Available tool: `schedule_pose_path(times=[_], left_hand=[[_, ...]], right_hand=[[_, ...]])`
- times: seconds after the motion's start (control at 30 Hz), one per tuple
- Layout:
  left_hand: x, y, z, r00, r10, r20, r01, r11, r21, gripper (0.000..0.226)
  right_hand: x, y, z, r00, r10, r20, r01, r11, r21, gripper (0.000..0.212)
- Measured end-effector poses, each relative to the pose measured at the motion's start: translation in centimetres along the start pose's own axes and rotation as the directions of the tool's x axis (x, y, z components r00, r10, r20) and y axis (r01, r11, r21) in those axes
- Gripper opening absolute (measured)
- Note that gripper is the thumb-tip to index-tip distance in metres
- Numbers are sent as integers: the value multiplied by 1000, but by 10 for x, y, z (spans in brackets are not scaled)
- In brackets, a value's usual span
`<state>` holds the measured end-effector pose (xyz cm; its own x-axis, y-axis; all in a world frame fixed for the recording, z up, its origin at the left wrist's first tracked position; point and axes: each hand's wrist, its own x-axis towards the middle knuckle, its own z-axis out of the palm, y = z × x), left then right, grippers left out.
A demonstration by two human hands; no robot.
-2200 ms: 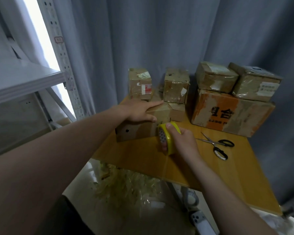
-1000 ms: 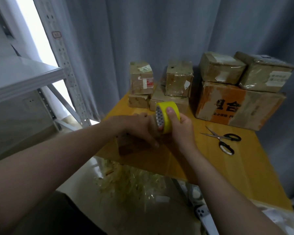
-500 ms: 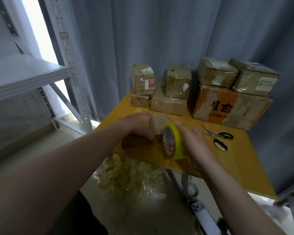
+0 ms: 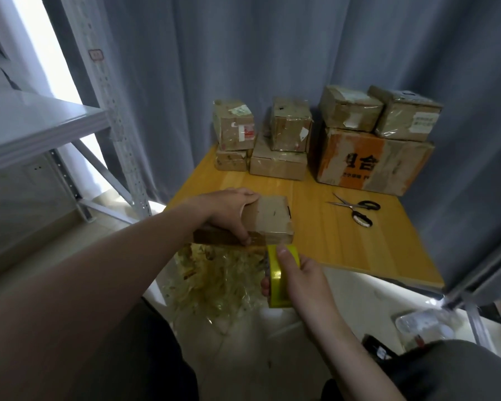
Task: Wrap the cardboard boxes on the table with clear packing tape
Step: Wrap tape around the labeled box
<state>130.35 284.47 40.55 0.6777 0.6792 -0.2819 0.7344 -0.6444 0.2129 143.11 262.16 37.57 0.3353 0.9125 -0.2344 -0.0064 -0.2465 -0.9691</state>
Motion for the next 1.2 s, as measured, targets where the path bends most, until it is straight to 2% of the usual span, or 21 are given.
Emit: schedule_pose_path(times=[0.23,0.37,0.43,0.5,0.57,0.63,0.7,0.77,0.8,0.87,1.03,1.2], left_hand=[[-5,-9,7,998,55,35,-56,998,24,136],[-5,-13,11,998,46,39,-48,998,44,138],[-3,-15,13,998,53,40,-56,997,55,139],[-2,-15,13,997,60,40,-63,996,68,137],[0,-15,13,997,60,39,-63,995,77,136],[2,-17,15,998,57,36,-59,995,80,138],[4,-18,17,997,70,26,-72,993,92,140],[-1,-13,15,996,93,19,-94,990,104,137],[-4,-9,14,994,106,16,-108,988,110,132],[-5,-7,14,990,141,-12,-139,985,101,123],[2,-16,22,979,198,-53,-196,980,37,125],[-3,-13,23,978,189,-91,-190,982,-2,124]], right_hand=[[-16,25,15,999,17,-44,-19,999,-40,28],[-10,36,9,989,32,-144,-42,997,-67,29],[-7,40,1,991,-9,-133,4,999,-39,32],[-3,36,-6,981,-123,-148,106,987,-120,29],[1,21,-11,927,-346,-146,276,892,-358,31],[9,1,-9,879,-475,47,404,687,-605,57],[22,-14,2,885,-370,282,436,447,-781,78],[41,-12,15,907,-227,355,407,251,-878,83],[50,-11,20,918,-199,342,379,195,-904,83],[71,-14,27,940,-165,298,327,182,-927,82],[136,-41,30,970,-68,232,242,279,-929,84],[156,-49,28,965,-85,249,262,241,-934,80]])
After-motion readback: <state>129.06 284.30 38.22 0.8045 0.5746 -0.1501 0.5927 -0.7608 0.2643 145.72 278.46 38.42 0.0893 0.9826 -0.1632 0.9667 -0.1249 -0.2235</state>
